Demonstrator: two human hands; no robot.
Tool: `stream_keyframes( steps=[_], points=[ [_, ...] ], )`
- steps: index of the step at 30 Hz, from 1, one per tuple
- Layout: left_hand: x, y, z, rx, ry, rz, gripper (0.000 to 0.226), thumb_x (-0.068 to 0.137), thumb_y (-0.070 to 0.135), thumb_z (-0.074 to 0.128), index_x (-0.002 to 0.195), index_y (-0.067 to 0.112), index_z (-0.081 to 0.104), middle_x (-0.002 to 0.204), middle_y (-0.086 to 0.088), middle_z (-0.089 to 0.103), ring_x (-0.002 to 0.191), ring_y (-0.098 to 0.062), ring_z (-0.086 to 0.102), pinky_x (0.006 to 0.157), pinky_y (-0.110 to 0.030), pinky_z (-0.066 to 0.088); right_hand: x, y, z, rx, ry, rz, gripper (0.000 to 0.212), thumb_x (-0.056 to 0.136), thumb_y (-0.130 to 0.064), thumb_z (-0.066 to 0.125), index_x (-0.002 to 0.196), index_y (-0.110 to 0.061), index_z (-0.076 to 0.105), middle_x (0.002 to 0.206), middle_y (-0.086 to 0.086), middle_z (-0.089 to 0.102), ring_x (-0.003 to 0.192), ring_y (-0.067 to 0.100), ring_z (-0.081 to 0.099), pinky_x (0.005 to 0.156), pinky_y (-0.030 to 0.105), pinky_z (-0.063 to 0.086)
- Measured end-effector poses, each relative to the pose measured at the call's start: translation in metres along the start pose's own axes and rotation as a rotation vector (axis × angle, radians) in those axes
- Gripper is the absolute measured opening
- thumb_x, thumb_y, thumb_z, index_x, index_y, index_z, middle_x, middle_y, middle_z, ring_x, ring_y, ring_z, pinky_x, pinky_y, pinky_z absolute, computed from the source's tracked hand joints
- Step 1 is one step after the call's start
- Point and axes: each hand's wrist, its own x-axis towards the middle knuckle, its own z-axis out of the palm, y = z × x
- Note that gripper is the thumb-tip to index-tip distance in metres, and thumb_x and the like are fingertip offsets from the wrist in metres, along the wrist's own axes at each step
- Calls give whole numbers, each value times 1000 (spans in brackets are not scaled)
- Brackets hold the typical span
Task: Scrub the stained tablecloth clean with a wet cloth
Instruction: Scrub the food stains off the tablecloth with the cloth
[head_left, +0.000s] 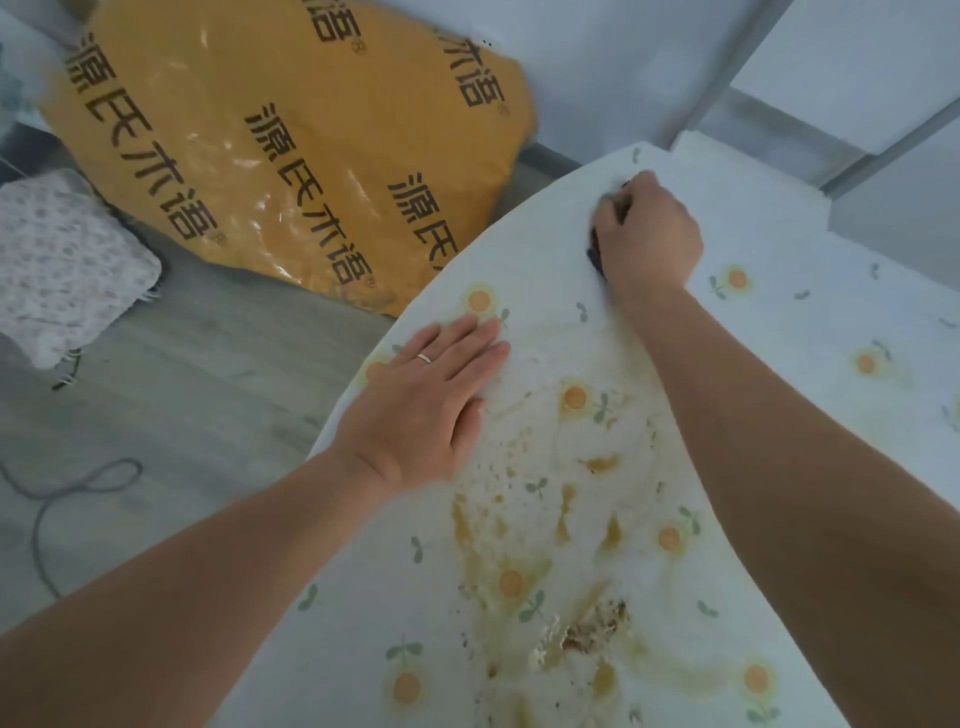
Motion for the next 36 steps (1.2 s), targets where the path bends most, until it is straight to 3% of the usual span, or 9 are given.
stream_keyframes(
  steps=[2,7,13,16,19,25,27,32,36],
  points=[
    [-1,0,-1,-1,4,3,57,98,27,43,153,12,47,164,-7,38,154,-25,31,127,-45,21,-16,-15,7,-20,-26,-67,21,98,-37,42,92,-18,49,82,0,55,79,30,57,65,34,33],
    [0,0,0,2,8,7,58,98,26,44,154,11,46,164,-8,38,154,-27,32,127,-46,21,-58,-31,5,68,-197,-617,27,101,-42,44,85,-20,45,83,-5,53,70,24,56,59,33,38],
    [1,-1,1,-5,61,9,56,96,23,46,151,9,50,161,-9,43,152,-27,36,126,-45,23,1,87,-22,-81,52,140,24,100,-37,40,98,-15,47,98,15,64,89,38,61,68,37,38],
    [1,0,1,2,58,13,56,97,24,46,151,9,50,161,-10,42,152,-27,36,126,-45,24,-45,106,-30,-88,93,328,21,100,-35,39,96,-15,46,95,13,63,86,37,61,67,37,36],
    [0,1,1,-7,48,8,56,98,25,44,152,10,49,162,-9,41,153,-26,34,127,-45,23,-103,68,-22,-54,42,284,24,101,-37,39,92,-16,47,86,6,60,72,31,57,64,36,38],
    [1,1,-1,-6,57,9,56,98,24,43,152,8,49,162,-10,41,152,-27,35,126,-47,24,-90,-5,-5,-1,-62,-232,24,99,-38,44,86,-18,43,78,-1,55,63,25,50,58,34,33],
    [1,2,0,-4,70,7,56,98,23,43,151,7,50,161,-11,42,151,-28,36,126,-46,24,-53,15,-8,-22,-41,-187,21,98,-40,43,89,-20,44,84,4,61,71,30,54,61,35,35],
    [1,1,0,-4,64,2,56,97,23,43,151,7,49,161,-11,42,152,-28,36,127,-46,23,-60,110,-31,-83,70,261,26,100,-36,37,101,-13,48,97,12,63,88,37,61,70,40,40],
    [0,3,-1,-8,79,6,55,98,22,44,150,7,50,161,-11,42,152,-27,36,127,-46,24,-141,88,-33,-118,9,174,26,105,-36,33,99,-14,46,92,4,51,72,29,54,63,36,33]
  ],
)
